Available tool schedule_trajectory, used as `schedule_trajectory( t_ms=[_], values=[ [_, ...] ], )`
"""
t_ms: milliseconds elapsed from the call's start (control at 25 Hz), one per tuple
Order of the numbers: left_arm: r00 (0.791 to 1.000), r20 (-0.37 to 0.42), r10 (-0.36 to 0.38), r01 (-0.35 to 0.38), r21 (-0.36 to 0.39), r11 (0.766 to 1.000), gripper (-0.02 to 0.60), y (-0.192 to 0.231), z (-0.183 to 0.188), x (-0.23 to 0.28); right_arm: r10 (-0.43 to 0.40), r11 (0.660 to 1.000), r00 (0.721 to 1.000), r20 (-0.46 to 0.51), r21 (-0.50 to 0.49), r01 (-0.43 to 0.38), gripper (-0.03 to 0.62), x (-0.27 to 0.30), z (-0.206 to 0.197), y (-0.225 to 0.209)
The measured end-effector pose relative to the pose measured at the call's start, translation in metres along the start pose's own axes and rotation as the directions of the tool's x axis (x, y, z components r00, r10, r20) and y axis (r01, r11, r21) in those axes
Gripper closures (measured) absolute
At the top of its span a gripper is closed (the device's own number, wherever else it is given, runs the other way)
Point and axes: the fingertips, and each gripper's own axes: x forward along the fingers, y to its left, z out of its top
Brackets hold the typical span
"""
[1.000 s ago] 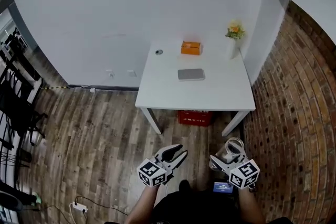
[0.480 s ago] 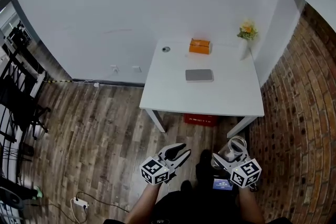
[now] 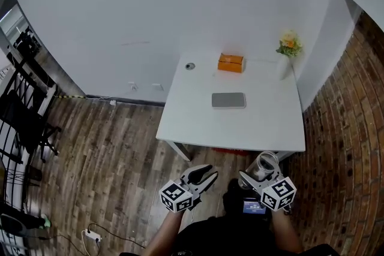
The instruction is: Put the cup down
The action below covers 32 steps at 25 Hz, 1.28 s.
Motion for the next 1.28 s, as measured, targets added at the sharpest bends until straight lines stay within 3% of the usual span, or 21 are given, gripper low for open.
schedule_trajectory(
  t_ms=[400,680,920,1280],
  values=[
    [1.000,0.001,0.022,-0.022,-0.009,1.000,0.449,0.041,0.040,0.085,0.032,0.999,0.999,0.001,0.009,-0.032,0.229,0.039,0.037,-0.090],
    [0.999,0.039,0.028,-0.025,-0.069,0.997,0.449,0.068,0.063,0.133,0.061,0.998,0.998,-0.005,0.027,-0.060,0.229,0.063,0.049,-0.141],
    [0.998,0.052,0.046,-0.038,-0.139,0.990,0.449,0.082,0.067,0.154,0.082,0.996,0.997,-0.005,0.045,-0.081,0.230,0.078,0.054,-0.168],
    [0.997,0.026,0.069,-0.064,-0.135,0.989,0.449,0.098,0.060,0.148,0.085,0.994,0.996,-0.019,0.067,-0.083,0.230,0.097,0.045,-0.168]
  ],
)
